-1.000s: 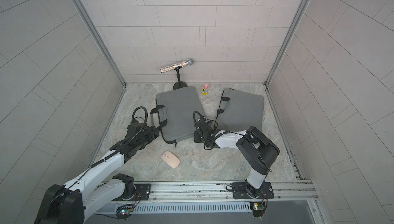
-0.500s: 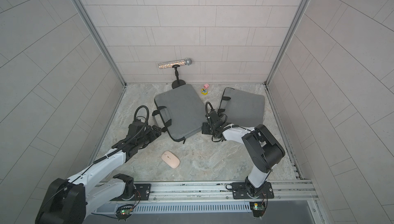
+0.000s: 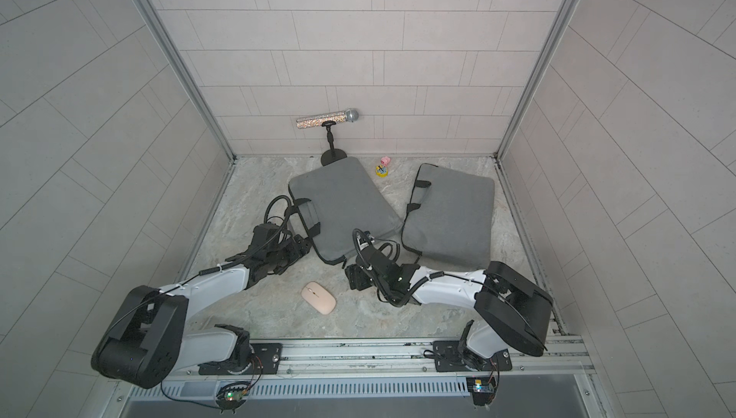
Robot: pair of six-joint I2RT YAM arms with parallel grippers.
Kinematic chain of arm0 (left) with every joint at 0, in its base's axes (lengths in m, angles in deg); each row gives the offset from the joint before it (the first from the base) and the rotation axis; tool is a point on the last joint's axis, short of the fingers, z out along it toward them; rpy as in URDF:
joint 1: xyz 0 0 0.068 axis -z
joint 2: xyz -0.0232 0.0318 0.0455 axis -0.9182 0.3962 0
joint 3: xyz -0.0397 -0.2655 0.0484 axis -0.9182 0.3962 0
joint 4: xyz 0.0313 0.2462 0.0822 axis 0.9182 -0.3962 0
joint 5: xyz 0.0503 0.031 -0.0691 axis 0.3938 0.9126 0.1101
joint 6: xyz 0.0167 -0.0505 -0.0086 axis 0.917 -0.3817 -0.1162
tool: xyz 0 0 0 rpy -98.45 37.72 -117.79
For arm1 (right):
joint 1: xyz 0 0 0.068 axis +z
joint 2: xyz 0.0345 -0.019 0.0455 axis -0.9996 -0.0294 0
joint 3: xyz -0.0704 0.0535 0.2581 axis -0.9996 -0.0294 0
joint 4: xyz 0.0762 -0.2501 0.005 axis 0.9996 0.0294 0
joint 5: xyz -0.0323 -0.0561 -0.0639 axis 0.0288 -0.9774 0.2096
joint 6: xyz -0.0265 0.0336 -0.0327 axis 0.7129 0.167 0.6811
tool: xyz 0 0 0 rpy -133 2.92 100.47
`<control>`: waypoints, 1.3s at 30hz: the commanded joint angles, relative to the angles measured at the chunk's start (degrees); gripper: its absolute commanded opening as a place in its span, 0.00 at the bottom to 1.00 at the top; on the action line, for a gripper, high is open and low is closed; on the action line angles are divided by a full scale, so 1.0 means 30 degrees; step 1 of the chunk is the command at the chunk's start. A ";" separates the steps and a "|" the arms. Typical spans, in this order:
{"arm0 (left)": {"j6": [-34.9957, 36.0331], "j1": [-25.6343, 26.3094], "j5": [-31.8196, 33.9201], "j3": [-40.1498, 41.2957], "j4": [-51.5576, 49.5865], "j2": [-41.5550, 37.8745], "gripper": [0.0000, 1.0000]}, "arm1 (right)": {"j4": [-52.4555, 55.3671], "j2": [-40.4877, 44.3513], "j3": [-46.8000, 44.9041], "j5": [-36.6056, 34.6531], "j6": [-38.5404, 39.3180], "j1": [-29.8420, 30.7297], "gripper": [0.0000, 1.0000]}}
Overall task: Put the mouse into the laptop bag
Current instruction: Unzip the zipper on the zippered laptop bag.
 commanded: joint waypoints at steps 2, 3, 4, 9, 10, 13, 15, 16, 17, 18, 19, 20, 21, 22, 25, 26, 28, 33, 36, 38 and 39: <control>0.0186 -0.0107 -0.0154 -0.0350 0.0106 -0.0593 0.86 | 0.0145 -0.2291 0.1158 -0.1234 -0.0803 0.0247 0.76; 0.0187 -0.0097 -0.0068 -0.0375 -0.0051 -0.0792 0.85 | 0.0114 -0.2976 0.1586 -0.1070 -0.0798 0.0327 0.76; 0.0147 -0.0109 -0.0028 -0.0348 -0.0165 -0.0932 0.86 | 0.0108 -0.3518 0.1966 -0.0956 -0.0820 0.0416 0.75; 0.0216 -0.0109 0.0107 -0.0378 -0.0517 -0.1392 0.85 | 0.0606 -0.5961 0.3569 -0.1125 -0.0995 0.0629 0.70; 0.0247 -0.0109 0.0125 -0.0363 -0.0581 -0.1444 0.86 | 0.0800 -0.6224 0.3768 -0.1348 -0.1038 0.0630 0.69; 0.0204 -0.0121 0.0027 -0.0273 -0.0413 -0.1480 0.85 | 0.1508 -0.6830 0.4319 -0.1932 -0.1183 0.0630 0.64; 0.0214 -0.0102 -0.0076 -0.0295 -0.0420 -0.1427 0.85 | 0.1760 -0.7013 0.4388 -0.2199 -0.1286 0.0608 0.59; 0.0241 -0.0087 -0.0086 -0.0325 -0.0475 -0.1480 0.85 | 0.1872 -0.6998 0.4356 -0.2409 -0.1310 0.0629 0.58; 0.0248 -0.0111 -0.0087 -0.0321 -0.0498 -0.1535 0.85 | 0.1932 -0.6996 0.4311 -0.2501 -0.1373 0.0637 0.55; 0.0220 -0.0118 -0.0086 -0.0274 -0.0486 -0.1594 0.85 | 0.1984 -0.6969 0.4262 -0.2600 -0.1392 0.0630 0.51; 0.0190 -0.0110 -0.0055 -0.0218 -0.0485 -0.1677 0.86 | 0.1994 -0.6972 0.4226 -0.2628 -0.1379 0.0630 0.47; 0.0191 -0.0109 -0.0026 -0.0149 -0.0434 -0.1776 0.85 | 0.2001 -0.6971 0.4218 -0.2583 -0.1377 0.0630 0.40; 0.0162 -0.0109 -0.0018 -0.0066 -0.0399 -0.1859 0.85 | 0.2008 -0.6993 0.4203 -0.2546 -0.1352 0.0630 0.34; 0.0166 -0.0117 -0.0001 -0.0028 -0.0391 -0.1925 0.85 | 0.2031 -0.7025 0.4223 -0.2494 -0.1306 0.0629 0.30; 0.0174 -0.0106 0.0019 0.0001 -0.0568 -0.2121 0.85 | 0.2267 -0.7113 0.4283 -0.2606 -0.1348 0.0600 0.26; 0.0152 -0.0097 0.0009 0.0045 -0.0565 -0.2193 0.85 | 0.2289 -0.7118 0.4284 -0.2538 -0.1331 0.0600 0.24; 0.0132 -0.0117 -0.0106 0.0118 -0.0480 -0.2297 0.85 | 0.2336 -0.7070 0.4206 -0.2499 -0.1300 0.0600 0.23; 0.0189 -0.0114 -0.0141 0.0032 -0.0801 -0.2538 0.86 | 0.2456 -0.6749 0.3991 -0.2727 -0.1289 0.0601 0.13; 0.0159 -0.0113 -0.0170 0.0111 -0.0896 -0.2815 0.86 | 0.2572 -0.6583 0.3922 -0.2779 -0.1231 0.0600 0.08; 0.0158 -0.0138 -0.0175 0.0148 -0.0917 -0.2956 0.86 | 0.2575 -0.6404 0.3874 -0.2873 -0.1173 0.0600 0.04; 0.0171 -0.0133 -0.0147 0.0147 -0.0919 -0.2992 0.86 | 0.2639 -0.6277 0.3845 -0.2944 -0.1117 0.0573 0.00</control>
